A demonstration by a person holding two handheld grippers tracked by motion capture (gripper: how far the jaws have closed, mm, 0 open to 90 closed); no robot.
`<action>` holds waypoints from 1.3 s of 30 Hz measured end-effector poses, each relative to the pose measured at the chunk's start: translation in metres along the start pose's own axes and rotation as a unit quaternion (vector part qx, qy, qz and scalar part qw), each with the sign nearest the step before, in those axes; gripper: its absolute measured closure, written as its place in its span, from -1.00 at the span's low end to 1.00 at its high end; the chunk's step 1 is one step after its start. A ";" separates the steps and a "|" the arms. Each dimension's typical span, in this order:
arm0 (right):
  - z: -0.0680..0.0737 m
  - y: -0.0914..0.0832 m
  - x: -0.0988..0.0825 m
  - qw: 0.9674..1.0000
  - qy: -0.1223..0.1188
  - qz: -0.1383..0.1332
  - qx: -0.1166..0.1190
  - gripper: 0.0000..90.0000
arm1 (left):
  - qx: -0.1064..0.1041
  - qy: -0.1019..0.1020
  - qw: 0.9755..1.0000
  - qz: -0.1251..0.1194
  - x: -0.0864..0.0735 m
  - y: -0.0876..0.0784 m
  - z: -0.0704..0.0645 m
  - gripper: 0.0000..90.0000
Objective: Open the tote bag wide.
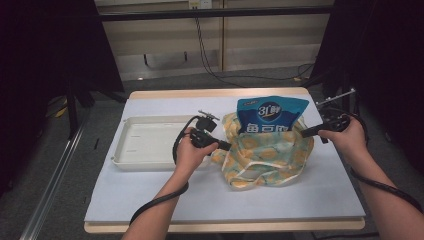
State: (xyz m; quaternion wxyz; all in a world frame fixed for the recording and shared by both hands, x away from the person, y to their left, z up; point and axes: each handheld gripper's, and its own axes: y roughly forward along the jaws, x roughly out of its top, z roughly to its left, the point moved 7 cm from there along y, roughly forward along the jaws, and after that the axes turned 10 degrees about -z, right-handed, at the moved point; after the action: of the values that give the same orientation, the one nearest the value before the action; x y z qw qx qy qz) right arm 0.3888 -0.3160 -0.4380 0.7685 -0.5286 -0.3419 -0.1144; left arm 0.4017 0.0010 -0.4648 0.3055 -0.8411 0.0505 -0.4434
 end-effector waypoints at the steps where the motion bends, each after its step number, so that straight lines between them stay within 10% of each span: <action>1: 0.000 0.001 -0.001 1.000 0.004 0.003 -0.002 0.81 | 0.002 -0.006 1.000 0.003 -0.002 -0.002 0.004 1.00; 8: -0.004 0.008 -0.008 1.000 0.010 0.008 0.002 0.88 | 0.025 -0.012 0.999 0.024 -0.014 -0.012 0.026 1.00; 20: -0.007 0.022 -0.018 0.999 0.014 0.029 0.004 0.82 | 0.027 -0.005 0.999 0.047 -0.024 -0.009 0.027 1.00; 30: -0.003 0.007 0.004 1.000 0.015 -0.003 -0.001 0.28 | 0.026 0.004 0.999 0.039 -0.019 -0.011 0.025 1.00; 39: 0.000 0.010 0.025 1.000 0.006 -0.026 0.003 0.36 | 0.030 0.011 0.999 0.044 -0.018 -0.010 0.021 1.00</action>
State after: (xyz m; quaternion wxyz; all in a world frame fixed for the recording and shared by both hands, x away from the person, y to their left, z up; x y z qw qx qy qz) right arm 0.4128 -0.3072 -0.4293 0.7689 -0.5166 -0.3511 -0.1363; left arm 0.4055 0.0251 -0.4813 0.3490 -0.8236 0.0777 -0.4403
